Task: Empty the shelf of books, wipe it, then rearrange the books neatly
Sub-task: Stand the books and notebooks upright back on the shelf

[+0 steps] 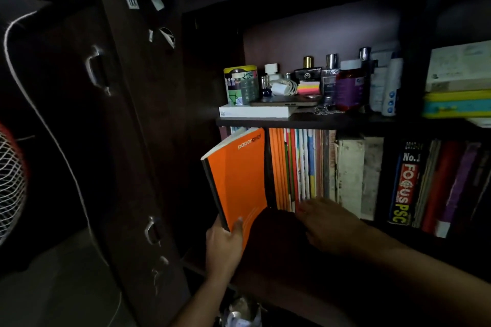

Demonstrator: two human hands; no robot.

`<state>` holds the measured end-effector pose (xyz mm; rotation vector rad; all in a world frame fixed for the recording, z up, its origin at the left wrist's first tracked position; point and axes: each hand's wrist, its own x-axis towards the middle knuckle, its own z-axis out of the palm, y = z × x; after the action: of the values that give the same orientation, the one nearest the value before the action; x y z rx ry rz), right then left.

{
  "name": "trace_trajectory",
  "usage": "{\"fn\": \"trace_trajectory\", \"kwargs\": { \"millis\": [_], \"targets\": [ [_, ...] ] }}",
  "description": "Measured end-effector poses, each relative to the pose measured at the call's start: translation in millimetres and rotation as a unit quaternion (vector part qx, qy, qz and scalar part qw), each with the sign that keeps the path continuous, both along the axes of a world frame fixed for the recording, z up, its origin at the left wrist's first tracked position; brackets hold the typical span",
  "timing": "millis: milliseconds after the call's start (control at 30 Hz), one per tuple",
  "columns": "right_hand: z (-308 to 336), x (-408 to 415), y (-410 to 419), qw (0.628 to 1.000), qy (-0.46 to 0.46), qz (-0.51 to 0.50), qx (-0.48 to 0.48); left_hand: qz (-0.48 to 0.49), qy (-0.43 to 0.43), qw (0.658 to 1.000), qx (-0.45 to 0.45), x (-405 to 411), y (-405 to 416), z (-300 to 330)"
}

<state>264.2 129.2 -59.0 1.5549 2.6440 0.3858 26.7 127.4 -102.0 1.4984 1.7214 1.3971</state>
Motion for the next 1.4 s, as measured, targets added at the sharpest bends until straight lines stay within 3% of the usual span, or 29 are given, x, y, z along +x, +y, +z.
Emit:
{"fn": "trace_trajectory", "kwargs": {
  "millis": [100, 200, 400, 933, 1100, 1267, 1400],
  "targets": [
    [25.1, -37.0, 34.7, 0.986, -0.104, 0.081, 0.105, 0.015, -0.016, 1.000, -0.016, -2.1, 5.7, -2.6],
    [35.1, -51.7, 68.1, 0.957, -0.187, 0.078, 0.207, 0.024, -0.028, 0.999, -0.018, -1.4, 5.5, -2.1],
    [27.6, -22.8, 95.3, 0.908, -0.298, 0.066, 0.288, 0.026, -0.016, 0.999, -0.036, -3.0, 9.7, -4.5],
    [48.6, -11.5, 90.6, 0.910, -0.276, 0.149, 0.271, 0.012, -0.022, 0.998, -0.057, -2.3, 5.2, -1.1],
    [47.6, -39.0, 93.8, 0.903, -0.308, 0.079, 0.290, -0.011, -0.023, 0.999, -0.048, -1.0, 0.9, 3.0],
    [45.7, -43.5, 90.7, 0.864, -0.412, -0.003, 0.289, -0.059, 0.032, 0.996, -0.060, 1.6, -2.9, 3.3],
    [46.8, -62.2, 88.0, 0.862, -0.426, -0.042, 0.272, -0.052, 0.038, 0.995, -0.081, 2.1, -4.1, 4.7]
  ]
}}
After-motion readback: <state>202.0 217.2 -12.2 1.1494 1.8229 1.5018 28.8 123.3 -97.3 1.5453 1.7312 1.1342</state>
